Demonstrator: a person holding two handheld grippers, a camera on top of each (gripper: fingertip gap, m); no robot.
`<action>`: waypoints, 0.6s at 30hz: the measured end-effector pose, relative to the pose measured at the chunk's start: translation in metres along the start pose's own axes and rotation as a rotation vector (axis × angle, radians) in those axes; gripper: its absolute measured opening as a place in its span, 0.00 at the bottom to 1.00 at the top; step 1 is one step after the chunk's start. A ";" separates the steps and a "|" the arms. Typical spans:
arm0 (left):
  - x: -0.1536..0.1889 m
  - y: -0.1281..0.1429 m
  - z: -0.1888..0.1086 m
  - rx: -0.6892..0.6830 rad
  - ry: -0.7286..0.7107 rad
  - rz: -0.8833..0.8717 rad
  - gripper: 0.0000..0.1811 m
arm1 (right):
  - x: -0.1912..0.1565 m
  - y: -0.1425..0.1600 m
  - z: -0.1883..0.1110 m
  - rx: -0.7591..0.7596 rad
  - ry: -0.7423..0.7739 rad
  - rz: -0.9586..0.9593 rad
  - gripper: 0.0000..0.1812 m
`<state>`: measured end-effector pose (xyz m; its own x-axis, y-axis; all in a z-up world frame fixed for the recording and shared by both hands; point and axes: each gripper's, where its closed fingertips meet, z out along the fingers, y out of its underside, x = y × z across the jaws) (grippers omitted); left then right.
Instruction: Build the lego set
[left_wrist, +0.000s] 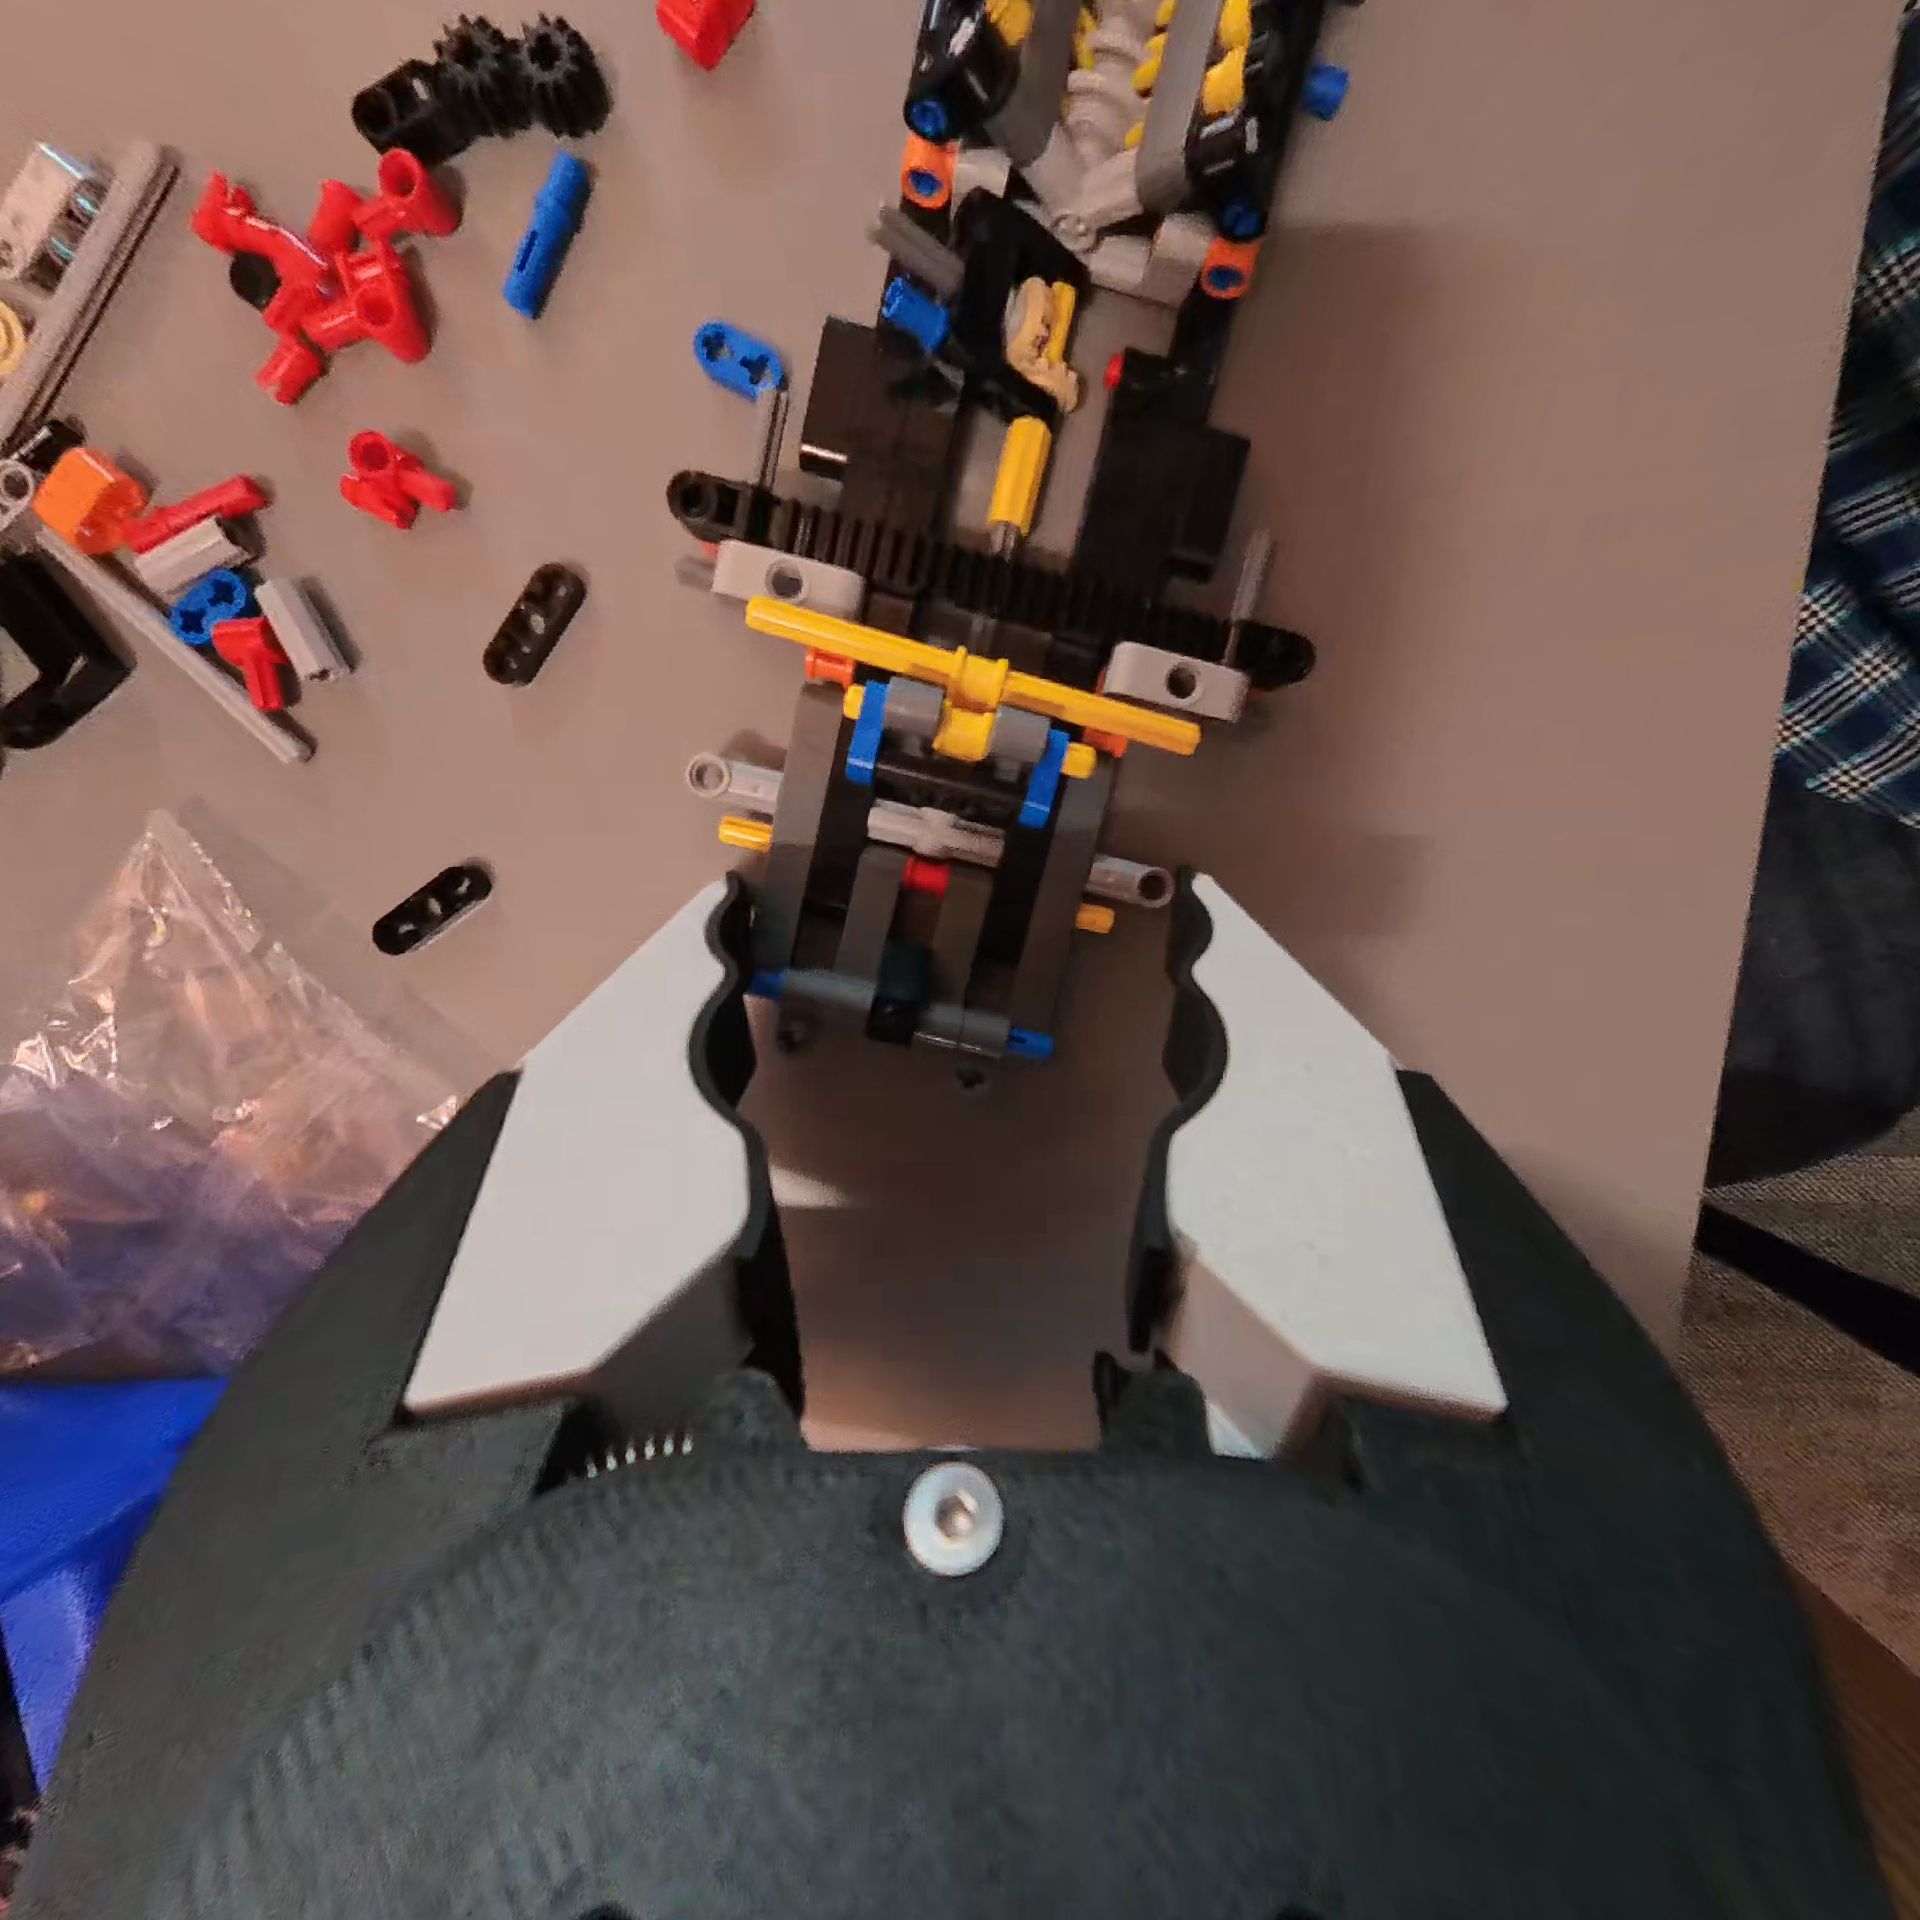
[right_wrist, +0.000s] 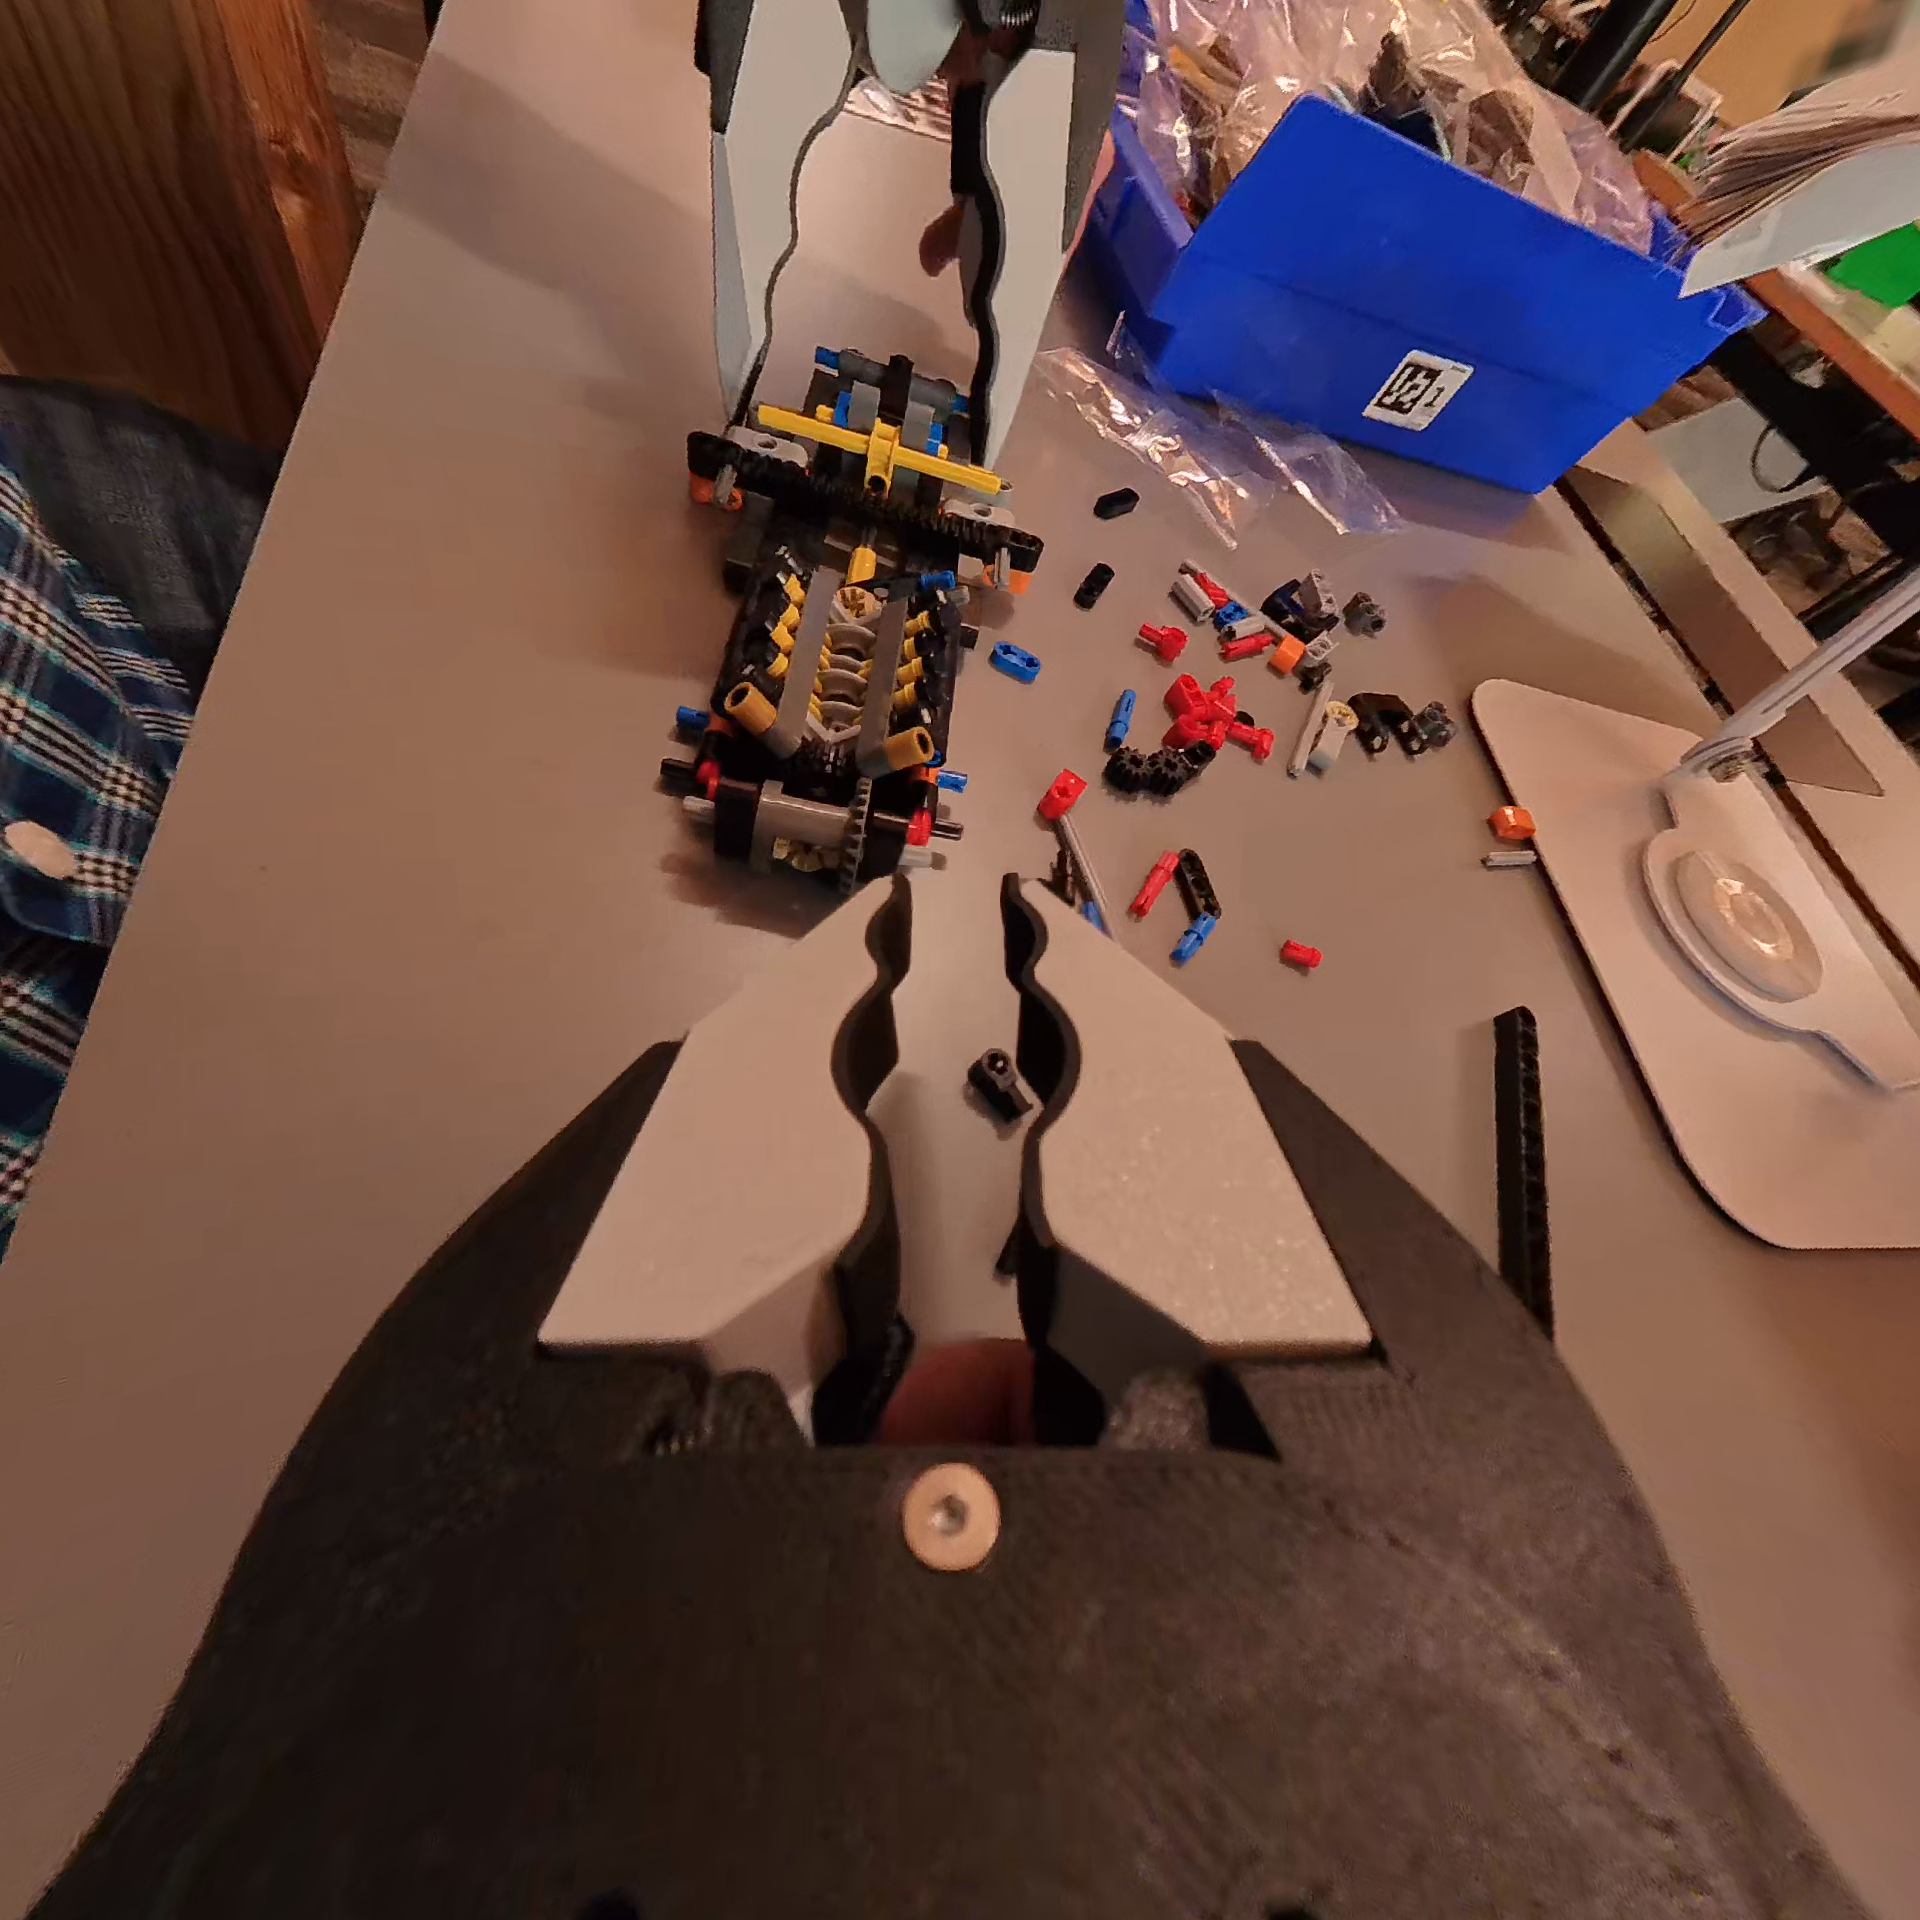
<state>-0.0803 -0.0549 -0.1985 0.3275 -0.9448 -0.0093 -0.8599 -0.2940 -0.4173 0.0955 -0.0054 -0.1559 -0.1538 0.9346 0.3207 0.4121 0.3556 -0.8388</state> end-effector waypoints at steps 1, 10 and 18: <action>0.000 0.000 0.000 0.000 -0.002 -0.002 0.43 | -0.002 0.001 0.000 -0.006 -0.018 0.012 0.09; 0.003 -0.002 0.000 0.042 -0.023 -0.075 0.42 | -0.015 -0.010 0.007 -0.008 -0.058 -0.009 0.15; 0.004 -0.002 0.000 0.027 -0.014 -0.079 0.42 | -0.037 -0.001 0.021 -0.103 -0.184 -0.047 0.33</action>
<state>-0.0773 -0.0577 -0.1974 0.3998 -0.9165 0.0118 -0.8202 -0.3635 -0.4418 0.0818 -0.0398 -0.1763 -0.3327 0.9051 0.2648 0.4889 0.4056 -0.7723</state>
